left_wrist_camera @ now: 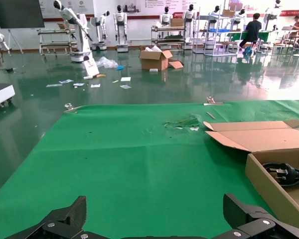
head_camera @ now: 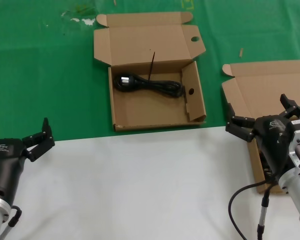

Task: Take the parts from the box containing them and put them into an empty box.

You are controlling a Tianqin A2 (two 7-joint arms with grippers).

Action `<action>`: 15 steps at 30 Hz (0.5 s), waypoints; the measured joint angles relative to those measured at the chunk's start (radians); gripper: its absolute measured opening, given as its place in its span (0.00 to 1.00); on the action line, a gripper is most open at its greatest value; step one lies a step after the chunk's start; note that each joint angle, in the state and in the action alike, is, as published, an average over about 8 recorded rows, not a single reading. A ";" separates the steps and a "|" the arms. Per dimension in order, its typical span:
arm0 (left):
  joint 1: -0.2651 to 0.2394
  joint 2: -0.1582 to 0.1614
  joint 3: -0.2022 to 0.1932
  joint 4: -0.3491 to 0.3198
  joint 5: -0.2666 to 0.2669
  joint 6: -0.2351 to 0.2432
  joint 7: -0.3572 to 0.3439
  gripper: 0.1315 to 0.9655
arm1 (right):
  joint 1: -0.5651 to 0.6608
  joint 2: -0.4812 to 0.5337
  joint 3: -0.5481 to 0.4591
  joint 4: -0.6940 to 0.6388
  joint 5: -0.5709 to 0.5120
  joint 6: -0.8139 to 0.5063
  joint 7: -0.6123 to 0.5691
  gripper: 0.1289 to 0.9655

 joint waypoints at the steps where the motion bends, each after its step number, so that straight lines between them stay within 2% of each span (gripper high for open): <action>1: 0.000 0.000 0.000 0.000 0.000 0.000 0.000 1.00 | 0.000 0.000 0.000 0.000 0.000 0.000 0.000 1.00; 15: 0.000 0.000 0.000 0.000 0.000 0.000 0.000 1.00 | 0.000 0.000 0.000 0.000 0.000 0.000 0.000 1.00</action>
